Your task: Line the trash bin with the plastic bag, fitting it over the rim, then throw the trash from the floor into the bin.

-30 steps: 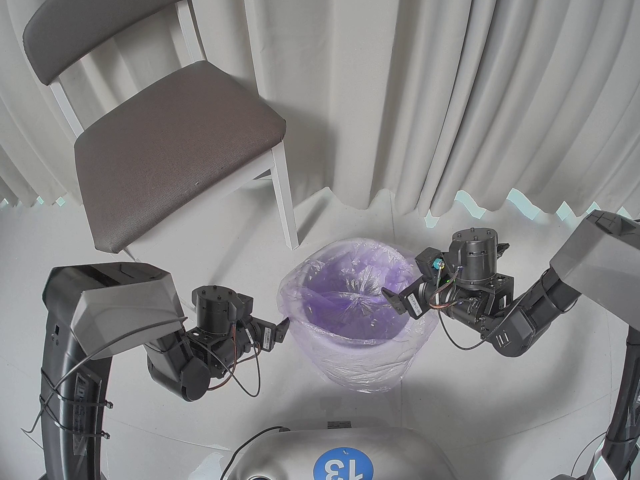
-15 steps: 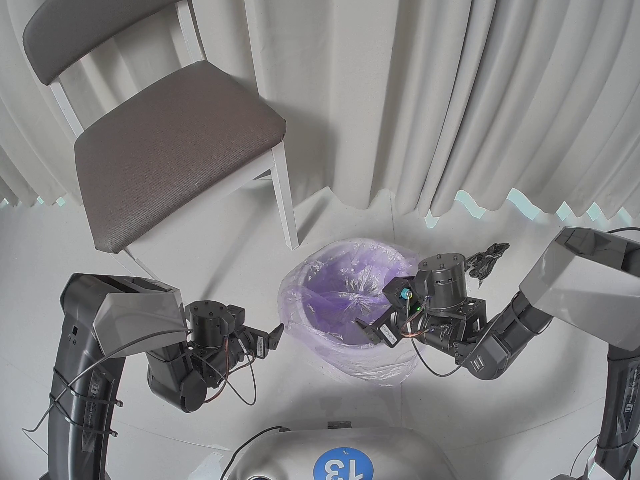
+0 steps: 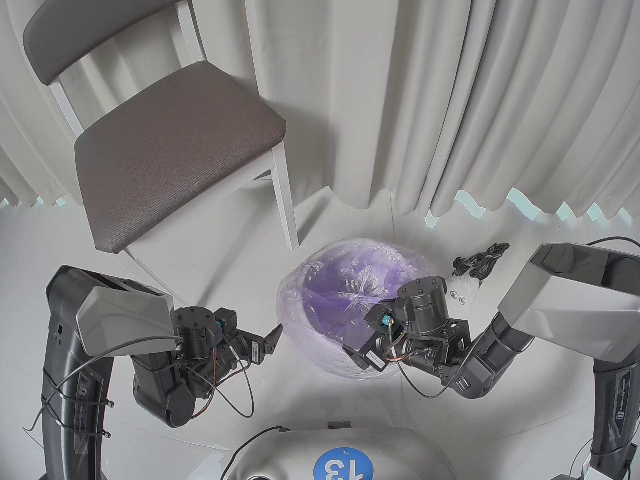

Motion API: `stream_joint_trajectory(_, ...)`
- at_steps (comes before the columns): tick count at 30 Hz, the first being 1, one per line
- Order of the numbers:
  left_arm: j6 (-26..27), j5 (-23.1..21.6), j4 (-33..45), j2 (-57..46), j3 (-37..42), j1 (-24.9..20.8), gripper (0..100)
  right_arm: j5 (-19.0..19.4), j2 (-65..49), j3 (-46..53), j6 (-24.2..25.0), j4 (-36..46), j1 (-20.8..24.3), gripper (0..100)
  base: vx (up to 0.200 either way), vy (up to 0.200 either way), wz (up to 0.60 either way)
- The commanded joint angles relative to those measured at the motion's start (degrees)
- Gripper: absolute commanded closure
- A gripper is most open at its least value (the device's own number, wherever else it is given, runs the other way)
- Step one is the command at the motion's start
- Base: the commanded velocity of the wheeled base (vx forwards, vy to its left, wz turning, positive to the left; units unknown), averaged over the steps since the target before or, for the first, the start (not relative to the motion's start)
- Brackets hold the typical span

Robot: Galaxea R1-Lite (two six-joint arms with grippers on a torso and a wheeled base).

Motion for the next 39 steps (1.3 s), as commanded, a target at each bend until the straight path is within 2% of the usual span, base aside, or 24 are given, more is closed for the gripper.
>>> stream_joint_trajectory(1, -0.1, 0.0, 0.0, -0.9, 0.6, -1.1, 0, 0.0, 0.5, 0.7, -0.3, -0.1, 0.6, 0, 0.000, 0.000, 0.00)
stream_joint_trajectory(15, -0.4, 0.0, -2.1, 0.1, 0.9, -2.2, 0, -0.1, 4.8, -1.9, -1.0, -0.1, 0.5, 0, 0.000, 0.000, 0.00)
stream_joint_trajectory(31, -0.9, 0.0, -2.1, -0.1, 1.0, -3.1, 0, -1.3, 11.7, -12.3, -2.9, 0.0, 0.4, 0, 0.000, 0.000, 0.00)
stream_joint_trajectory(34, -0.7, -0.6, -2.1, 0.6, 1.2, -3.3, 0, -1.2, 11.3, -11.5, -2.9, 0.0, 0.6, 0, 0.000, 0.000, 0.00)
stream_joint_trajectory(39, -0.2, -4.7, -2.1, 1.3, 3.6, -3.3, 0, 0.3, 5.4, -3.5, -3.0, -0.1, 0.9, 0, 0.000, 0.000, 0.00)
